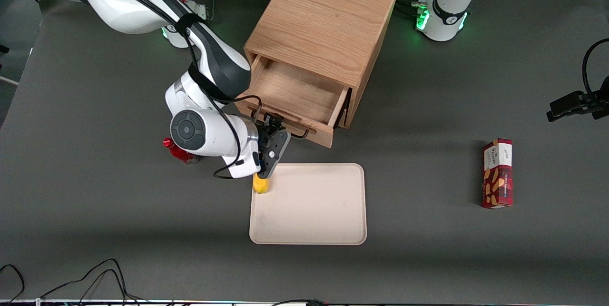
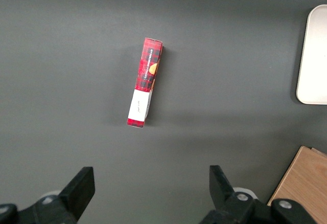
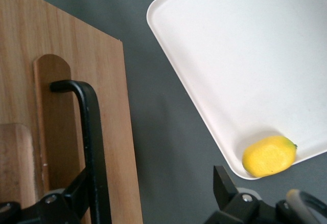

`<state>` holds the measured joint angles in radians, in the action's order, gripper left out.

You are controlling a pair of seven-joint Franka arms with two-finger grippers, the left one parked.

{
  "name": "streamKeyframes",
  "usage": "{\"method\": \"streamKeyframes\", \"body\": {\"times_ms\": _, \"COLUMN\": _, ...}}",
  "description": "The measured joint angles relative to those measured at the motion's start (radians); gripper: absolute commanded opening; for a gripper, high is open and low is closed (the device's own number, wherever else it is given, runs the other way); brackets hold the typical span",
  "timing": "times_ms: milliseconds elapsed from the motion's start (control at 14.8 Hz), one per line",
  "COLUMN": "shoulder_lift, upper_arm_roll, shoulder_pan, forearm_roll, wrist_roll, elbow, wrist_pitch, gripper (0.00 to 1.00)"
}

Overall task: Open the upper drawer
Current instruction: 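Keep pulling the upper drawer further out with the right gripper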

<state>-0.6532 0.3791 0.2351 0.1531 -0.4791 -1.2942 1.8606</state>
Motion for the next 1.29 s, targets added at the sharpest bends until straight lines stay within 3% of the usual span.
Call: {"method": "streamKeyframes", "body": {"times_ms": 1288, "shoulder_lift": -0.065, "upper_arm_roll": -0.035, "shoulder_pan": 0.001, "forearm_roll": -0.013, "wrist_roll": -0.040, "elbow": 0.098, "wrist_pitch": 0.001, "gripper": 1.00}}
